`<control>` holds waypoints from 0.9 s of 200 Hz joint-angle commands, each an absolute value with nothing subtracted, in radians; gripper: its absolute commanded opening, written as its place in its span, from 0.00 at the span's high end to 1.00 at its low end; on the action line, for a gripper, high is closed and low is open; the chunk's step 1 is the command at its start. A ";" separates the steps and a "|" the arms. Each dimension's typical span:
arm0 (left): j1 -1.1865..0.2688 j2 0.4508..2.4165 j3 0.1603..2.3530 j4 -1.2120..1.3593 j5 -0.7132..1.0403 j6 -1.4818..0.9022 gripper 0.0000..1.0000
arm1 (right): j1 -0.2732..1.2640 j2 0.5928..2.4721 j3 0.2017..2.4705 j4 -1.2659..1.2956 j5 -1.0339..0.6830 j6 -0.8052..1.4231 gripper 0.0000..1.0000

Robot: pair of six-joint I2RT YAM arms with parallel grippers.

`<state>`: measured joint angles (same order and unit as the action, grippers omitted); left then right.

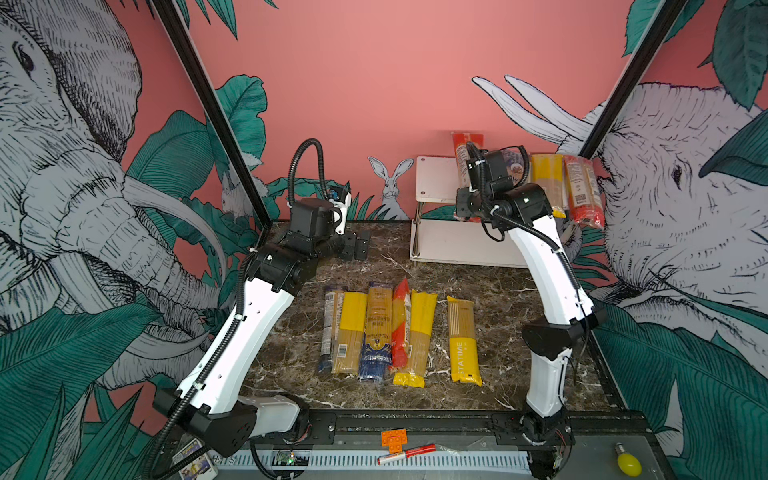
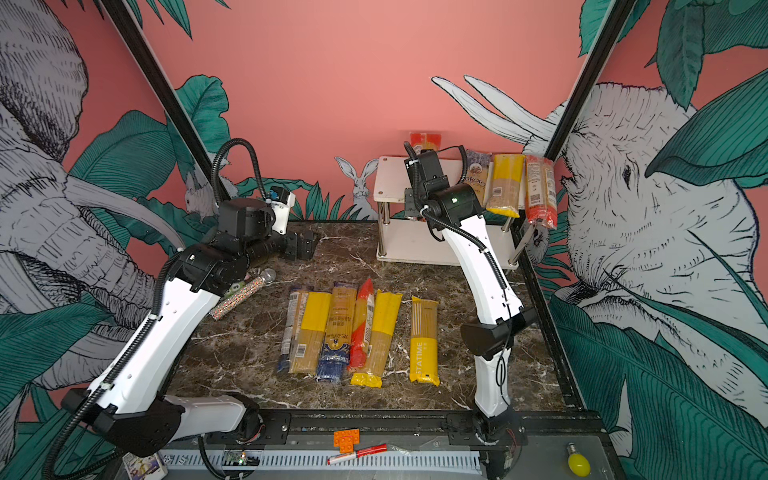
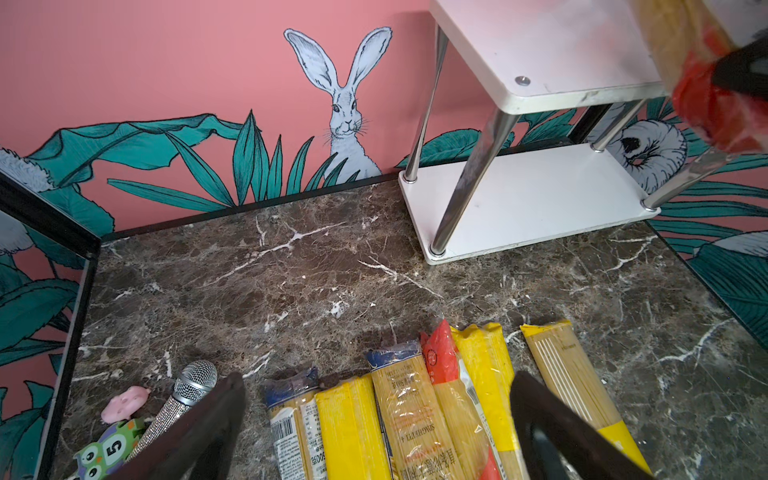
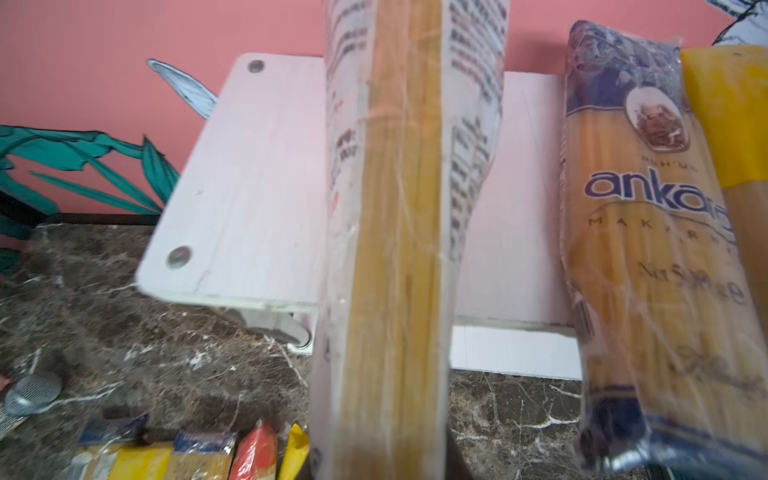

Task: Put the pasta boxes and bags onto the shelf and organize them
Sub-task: 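Stand the red-and-white bag upright beside the 'ankara' bag with the right gripper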

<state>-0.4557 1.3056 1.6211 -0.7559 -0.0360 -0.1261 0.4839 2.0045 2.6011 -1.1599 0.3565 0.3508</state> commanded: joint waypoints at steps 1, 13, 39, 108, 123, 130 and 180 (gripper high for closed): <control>-0.430 1.304 1.662 -0.739 0.023 -0.101 0.01 | 0.444 1.974 2.692 -0.985 0.402 0.333 1.00; -0.424 1.308 1.665 -0.741 0.019 -0.093 0.01 | 0.419 1.974 2.688 -0.985 0.376 0.342 1.00; -0.416 1.323 1.676 -0.738 0.024 -0.089 0.01 | 0.364 1.983 2.686 -1.005 0.311 0.375 1.00; -0.393 1.348 1.700 -0.736 0.040 -0.111 0.01 | 0.320 2.003 2.700 -1.098 0.262 0.393 1.00; -0.392 1.347 1.695 -0.734 0.044 -0.117 0.00 | 0.309 2.001 2.700 -1.122 0.270 0.387 1.00; -0.393 1.343 1.690 -0.733 0.043 -0.120 0.01 | 0.304 2.001 2.700 -1.135 0.275 0.384 1.00; -0.390 1.304 1.647 -0.735 0.035 -0.135 0.01 | 0.266 1.993 2.701 -1.203 0.287 0.369 1.00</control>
